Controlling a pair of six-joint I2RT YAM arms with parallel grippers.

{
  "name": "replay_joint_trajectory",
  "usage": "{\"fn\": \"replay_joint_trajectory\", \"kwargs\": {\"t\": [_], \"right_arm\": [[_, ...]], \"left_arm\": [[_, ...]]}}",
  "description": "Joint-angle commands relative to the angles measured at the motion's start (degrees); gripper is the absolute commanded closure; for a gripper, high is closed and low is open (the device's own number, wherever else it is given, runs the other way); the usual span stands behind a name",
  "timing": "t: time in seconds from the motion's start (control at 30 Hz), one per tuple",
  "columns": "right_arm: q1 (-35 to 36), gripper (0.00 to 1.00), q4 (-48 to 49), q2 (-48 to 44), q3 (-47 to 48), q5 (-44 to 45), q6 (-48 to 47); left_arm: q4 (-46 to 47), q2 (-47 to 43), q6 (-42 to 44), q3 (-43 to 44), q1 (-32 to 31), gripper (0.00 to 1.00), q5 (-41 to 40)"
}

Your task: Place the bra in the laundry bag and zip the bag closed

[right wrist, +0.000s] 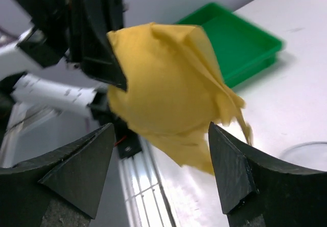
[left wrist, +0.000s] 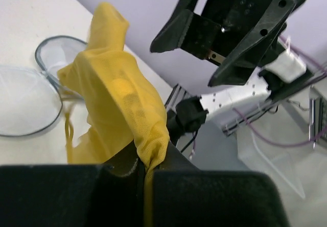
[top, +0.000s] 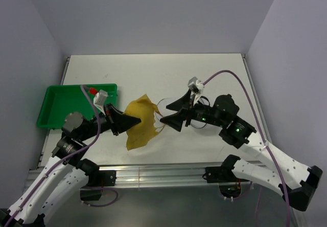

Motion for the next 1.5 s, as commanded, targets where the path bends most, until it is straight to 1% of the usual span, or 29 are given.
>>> {"fn": "replay_joint_trajectory", "kwargs": {"t": [0.0, 0.03, 0.13, 0.17, 0.23, 0.27, 0.3, 0.37, 0.4, 0.57, 0.63, 0.8, 0.93, 1.0, 1.07, 1.1, 1.13, 1.17, 1.23, 1.27, 1.4, 1.47], "right_arm": [[-3.47, 0.19, -1.05, -4.20, -2.90, 10.20, 0.99], [-4.36, 0.21, -1.06, -5.61, -4.38, 11.34, 2.30], [-8.84, 0.26, -3.68, -6.85, -6.24, 18.44, 4.42], [-9.54, 0.27, -4.91, -6.94, -7.03, 24.82, 4.25], [-11.39, 0.30, -8.16, -6.15, -7.56, 32.49, 3.20], [-11.66, 0.32, -8.78, -5.63, -8.43, 40.36, 2.85], [-12.18, 0.35, -9.31, -4.84, -8.79, 44.01, 2.41], [-13.67, 0.40, -10.19, -1.41, -8.45, 48.16, 0.74], [-14.12, 0.40, -11.41, -0.18, -8.01, 50.70, 0.30], [-15.43, 0.41, -14.23, 5.27, -6.16, 57.14, -1.99], [-15.96, 0.44, -15.38, 7.28, -5.55, 57.93, -2.52], [-17.54, 0.48, -16.35, 11.42, -5.63, 58.28, -1.21], [-19.57, 0.48, -15.12, 14.58, -5.63, 56.27, -0.94], [-20.18, 0.50, -14.42, 15.90, -5.37, 54.69, -0.94], [-20.36, 0.63, -13.71, 16.09, -5.45, 53.02, -0.85], [-20.36, 0.75, -13.02, 15.83, -5.54, 52.32, -0.68], [-20.45, 0.81, -12.66, 15.65, -5.80, 51.87, -0.50], [-20.36, 0.89, -12.22, 15.30, -5.98, 51.26, -0.50], [-20.45, 0.92, -11.25, 14.95, -6.07, 49.41, -0.50], [-20.36, 1.00, -11.34, 15.03, -5.98, 49.15, -0.41], [-20.36, 1.00, -8.89, 13.99, -7.11, 44.76, 1.69], [-20.45, 1.00, -6.87, 12.84, -8.00, 39.85, 3.45]], "left_arm": [[12.66, 0.63, -5.78, -1.54, -0.15, 1.00, -4.15], [13.89, 1.68, -6.23, -1.63, -0.15, 1.00, -4.15], [17.93, 3.35, -8.16, -1.80, -0.32, 1.00, -3.62], [20.03, 4.23, -8.69, -1.89, -0.32, 1.00, -3.53], [22.59, 5.03, -10.36, -1.98, -0.50, 1.00, -3.62], [25.39, 6.16, -11.41, -2.07, -0.67, 1.00, -3.80], [26.72, 6.78, -11.94, -1.98, -0.85, 1.00, -3.97], [29.62, 9.06, -12.56, -1.63, -1.38, 1.00, -4.76], [30.24, 9.86, -12.65, -1.02, -1.55, 1.00, -4.85], [31.30, 15.04, -11.95, 0.92, -3.48, 1.00, -5.55], [31.74, 16.53, -11.51, 1.36, -3.84, 1.00, -6.08], [36.31, 19.53, -12.90, 1.80, -4.72, 1.00, -6.00], [41.75, 23.56, -15.63, 2.68, -5.16, 1.00, -3.71], [42.03, 24.36, -15.72, 3.47, -5.42, 1.00, -3.62], [42.12, 24.89, -15.46, 3.56, -5.95, 1.00, -4.23], [42.20, 24.81, -15.37, 3.47, -6.12, 1.00, -4.58], [42.64, 24.98, -15.46, 3.47, -6.30, 1.00, -5.20], [43.08, 24.98, -15.63, 3.12, -6.39, 1.00, -5.55], [44.65, 25.24, -16.16, 2.94, -6.48, 1.00, -5.99], [45.19, 25.42, -16.77, 2.77, -6.56, 1.00, -6.34], [48.35, 26.74, -18.45, 2.68, -7.09, 1.00, -7.13], [50.11, 27.09, -19.15, 2.50, -7.53, 1.00, -7.57]]}}
